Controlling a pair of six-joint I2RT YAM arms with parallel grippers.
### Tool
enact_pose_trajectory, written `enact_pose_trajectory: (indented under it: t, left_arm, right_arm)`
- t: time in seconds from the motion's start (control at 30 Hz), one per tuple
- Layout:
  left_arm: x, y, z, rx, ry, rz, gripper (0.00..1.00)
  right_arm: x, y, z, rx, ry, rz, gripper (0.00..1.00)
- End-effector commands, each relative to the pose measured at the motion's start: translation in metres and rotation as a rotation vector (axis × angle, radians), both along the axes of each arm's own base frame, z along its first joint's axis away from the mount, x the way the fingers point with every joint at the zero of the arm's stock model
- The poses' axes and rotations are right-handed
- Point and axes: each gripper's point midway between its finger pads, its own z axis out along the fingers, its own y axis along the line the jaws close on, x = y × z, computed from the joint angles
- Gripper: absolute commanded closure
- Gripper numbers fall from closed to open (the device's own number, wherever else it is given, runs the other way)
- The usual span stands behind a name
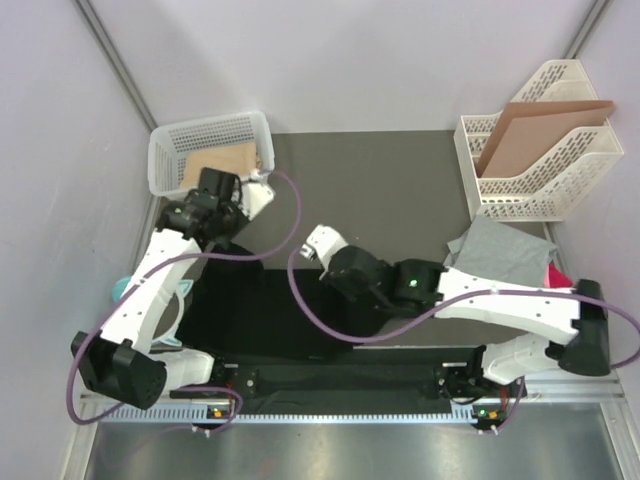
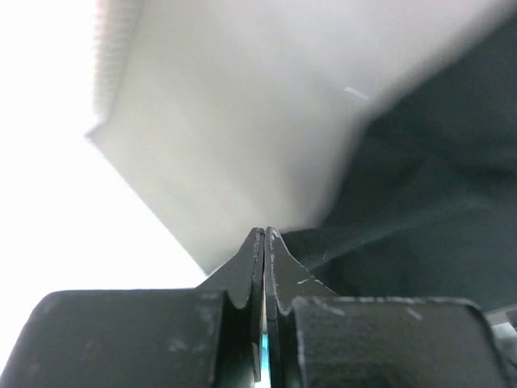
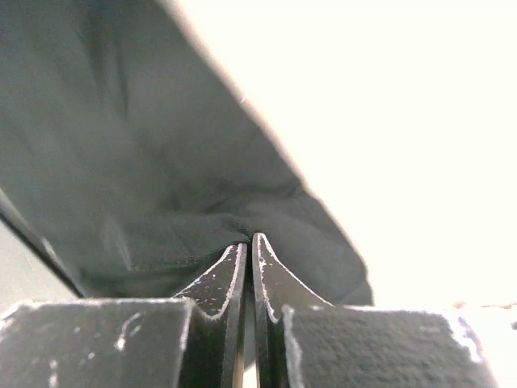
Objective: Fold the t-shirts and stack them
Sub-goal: Flatten out the tshirt
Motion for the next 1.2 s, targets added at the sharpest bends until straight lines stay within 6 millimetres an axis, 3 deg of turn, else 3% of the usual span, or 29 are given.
enact_pose_trajectory:
  t: [0.0,0.03,0.1,0.13,0.2,0.27,0.37,0.47,0.5,0.53,0.6,0.7,0.73,0.87,0.93,1.0,1.03,1.07,1.17]
  left_arm:
    - [0.041,0.037,0.099,-0.032,-0.309,0.133,1.00]
    - [0.045,0.042,0.124,-0.049,-0.371,0.151,1.00]
    - [0.050,0.061,0.149,-0.054,-0.451,0.214,1.00]
    - [0.049,0.069,0.166,-0.048,-0.501,0.239,1.00]
    - [0.047,0.077,0.178,-0.037,-0.534,0.256,1.00]
    - [0.042,0.081,0.192,-0.035,-0.573,0.271,1.00]
    - [0.029,0.073,0.186,-0.072,-0.526,0.233,1.00]
    - [0.012,0.054,0.153,-0.142,-0.395,0.166,1.00]
    - [0.008,0.037,0.140,-0.200,-0.349,0.089,1.00]
    - [-0.001,0.030,0.121,-0.214,-0.294,0.060,1.00]
    - [-0.006,0.022,0.101,-0.236,-0.237,0.029,1.00]
    - [-0.015,0.014,0.057,-0.225,-0.097,-0.019,1.00]
    - [-0.019,0.009,0.034,-0.221,-0.022,-0.038,1.00]
    - [-0.022,-0.009,-0.020,-0.162,0.120,-0.091,1.00]
    - [-0.016,-0.025,-0.036,-0.161,0.144,-0.122,1.00]
    - [-0.010,-0.041,-0.040,-0.182,0.156,-0.139,1.00]
    - [-0.007,-0.048,-0.047,-0.190,0.183,-0.140,1.00]
    - [-0.008,-0.058,-0.050,-0.223,0.209,-0.154,0.97]
    - [-0.006,-0.087,-0.058,-0.285,0.258,-0.173,0.90]
  right_arm:
    - [0.021,-0.030,0.124,0.266,-0.188,-0.158,1.00]
    - [0.021,-0.035,0.137,0.313,-0.196,-0.181,1.00]
    - [0.016,-0.056,0.165,0.408,-0.214,-0.216,1.00]
    - [0.015,-0.064,0.171,0.441,-0.210,-0.236,1.00]
    - [0.011,-0.083,0.177,0.465,-0.210,-0.270,1.00]
    - [0.006,-0.098,0.167,0.455,-0.179,-0.313,1.00]
    - [-0.004,-0.106,0.152,0.488,-0.103,-0.338,1.00]
    - [-0.017,-0.103,0.107,0.417,0.013,-0.350,1.00]
    - [-0.021,-0.100,0.089,0.365,0.049,-0.347,1.00]
    - [-0.024,-0.097,0.079,0.365,0.081,-0.365,1.00]
    - [-0.032,-0.090,0.052,0.316,0.132,-0.355,1.00]
    - [-0.039,-0.084,0.030,0.309,0.186,-0.373,0.99]
    - [-0.040,-0.084,0.025,0.309,0.200,-0.382,0.98]
    - [-0.052,-0.084,-0.005,0.232,0.274,-0.389,0.92]
    - [-0.060,-0.084,-0.018,0.189,0.311,-0.383,0.84]
    - [-0.065,-0.088,-0.028,0.140,0.326,-0.386,0.70]
    - [-0.066,-0.089,-0.030,0.126,0.327,-0.384,0.61]
    - [-0.066,-0.093,-0.030,0.105,0.322,-0.390,0.44]
    - [-0.064,-0.098,-0.025,0.066,0.300,-0.396,0.39]
